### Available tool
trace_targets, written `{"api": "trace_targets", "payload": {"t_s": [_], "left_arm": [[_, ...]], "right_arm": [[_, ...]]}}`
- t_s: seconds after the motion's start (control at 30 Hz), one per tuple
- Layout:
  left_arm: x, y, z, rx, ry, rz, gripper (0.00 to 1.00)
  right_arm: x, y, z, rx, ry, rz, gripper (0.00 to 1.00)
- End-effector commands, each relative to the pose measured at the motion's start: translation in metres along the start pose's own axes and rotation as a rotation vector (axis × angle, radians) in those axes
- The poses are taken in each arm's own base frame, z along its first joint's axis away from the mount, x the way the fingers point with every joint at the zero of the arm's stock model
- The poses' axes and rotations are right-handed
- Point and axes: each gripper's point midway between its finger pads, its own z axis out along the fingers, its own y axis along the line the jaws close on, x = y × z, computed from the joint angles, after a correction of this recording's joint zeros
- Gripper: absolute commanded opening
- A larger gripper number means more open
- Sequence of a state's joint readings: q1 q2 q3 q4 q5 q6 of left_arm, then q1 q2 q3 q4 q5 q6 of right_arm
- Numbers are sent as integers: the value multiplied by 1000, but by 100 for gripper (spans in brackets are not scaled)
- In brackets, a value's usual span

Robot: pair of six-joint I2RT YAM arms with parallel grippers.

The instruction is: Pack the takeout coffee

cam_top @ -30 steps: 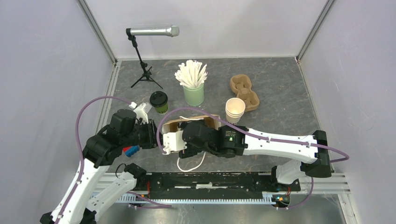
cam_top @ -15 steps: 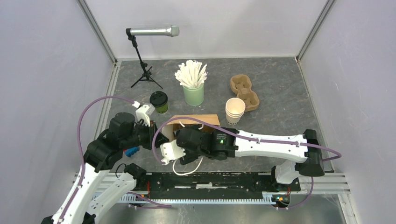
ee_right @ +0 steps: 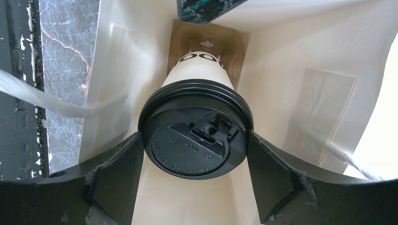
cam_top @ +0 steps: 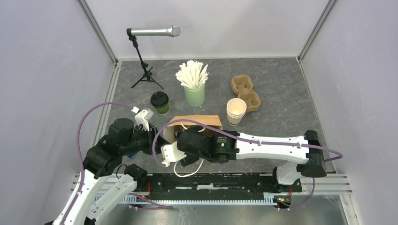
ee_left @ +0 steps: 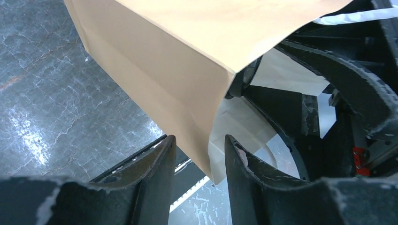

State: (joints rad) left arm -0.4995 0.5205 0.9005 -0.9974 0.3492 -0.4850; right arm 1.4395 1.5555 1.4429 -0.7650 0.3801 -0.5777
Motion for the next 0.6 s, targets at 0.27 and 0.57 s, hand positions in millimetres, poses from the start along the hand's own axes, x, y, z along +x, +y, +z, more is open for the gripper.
{"api": "trace_targets", "payload": {"t_s": [0.27, 0.57], "left_arm": [[-2, 0, 7, 16, -14, -18, 2], [1, 0, 7, 30, -17, 10, 2]], "right_arm": [[3, -17, 13, 49, 15, 9, 67], [13, -35, 35, 73, 41, 82, 67]]}}
